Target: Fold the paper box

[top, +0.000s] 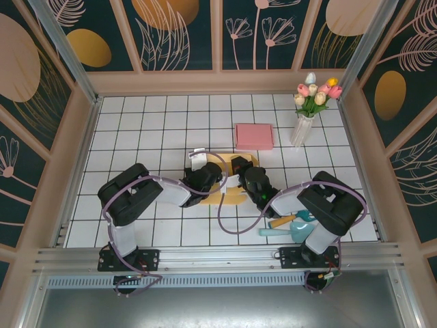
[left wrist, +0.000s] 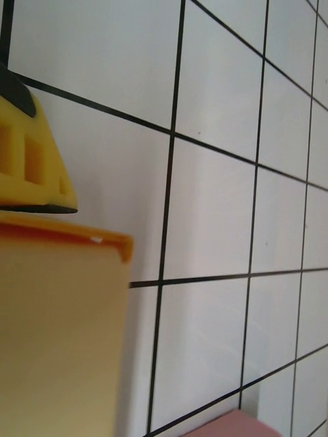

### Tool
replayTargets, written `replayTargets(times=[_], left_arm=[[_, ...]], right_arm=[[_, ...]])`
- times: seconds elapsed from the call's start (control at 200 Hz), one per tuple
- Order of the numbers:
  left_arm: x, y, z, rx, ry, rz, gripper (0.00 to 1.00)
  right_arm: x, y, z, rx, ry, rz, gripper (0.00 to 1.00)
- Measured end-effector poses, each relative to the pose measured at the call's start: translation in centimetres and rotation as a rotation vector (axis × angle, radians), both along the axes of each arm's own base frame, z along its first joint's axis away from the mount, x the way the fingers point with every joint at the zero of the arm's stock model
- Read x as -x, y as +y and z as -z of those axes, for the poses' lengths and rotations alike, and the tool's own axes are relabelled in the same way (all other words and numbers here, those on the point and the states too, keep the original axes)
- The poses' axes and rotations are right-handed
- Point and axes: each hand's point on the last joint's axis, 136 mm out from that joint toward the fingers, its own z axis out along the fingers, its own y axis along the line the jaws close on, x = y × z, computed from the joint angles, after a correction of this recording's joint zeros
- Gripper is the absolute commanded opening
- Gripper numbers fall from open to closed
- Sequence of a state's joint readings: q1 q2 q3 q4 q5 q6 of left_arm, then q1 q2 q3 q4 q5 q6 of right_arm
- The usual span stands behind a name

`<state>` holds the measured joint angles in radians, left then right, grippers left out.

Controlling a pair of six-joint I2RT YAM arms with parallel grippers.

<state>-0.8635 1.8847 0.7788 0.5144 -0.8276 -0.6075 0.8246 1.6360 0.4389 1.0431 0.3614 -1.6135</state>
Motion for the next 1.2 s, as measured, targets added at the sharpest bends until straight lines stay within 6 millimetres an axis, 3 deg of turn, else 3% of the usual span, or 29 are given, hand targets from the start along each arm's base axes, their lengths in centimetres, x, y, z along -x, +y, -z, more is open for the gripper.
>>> replayTargets(times=[0.265,0.415,0.641,1.051,1.131,1.201], left_arm=[[0.2,0.5,0.5,-0.001,0.006,0.039,0.44],[0.9,0.6,0.9,0.021,0.025,0.150,0.52],[2.4,0.2,1.1,0.061,0.036,0.264,0.56],[2.4,0.3,0.4,0.065,0.016,0.267,0.48],[2.3,-0.1,-0.1,0.067,0.002,0.287,0.40],[2.0,-0.6,-0.6,0.069,-0.006,0.296,0.26]], right_arm=[[-0.3,-0.3,0.0,-0.022,0.014,0.019,0.00],[-0.4,-0.4,0.1,-0.039,0.025,0.028,0.00],[-0.5,-0.6,0.2,-0.057,0.040,0.038,0.00],[-0.6,-0.7,0.1,-0.068,0.041,0.047,0.00],[-0.6,-0.7,0.1,-0.069,0.041,0.047,0.00],[-0.6,-0.8,0.1,-0.072,0.042,0.050,0.00]])
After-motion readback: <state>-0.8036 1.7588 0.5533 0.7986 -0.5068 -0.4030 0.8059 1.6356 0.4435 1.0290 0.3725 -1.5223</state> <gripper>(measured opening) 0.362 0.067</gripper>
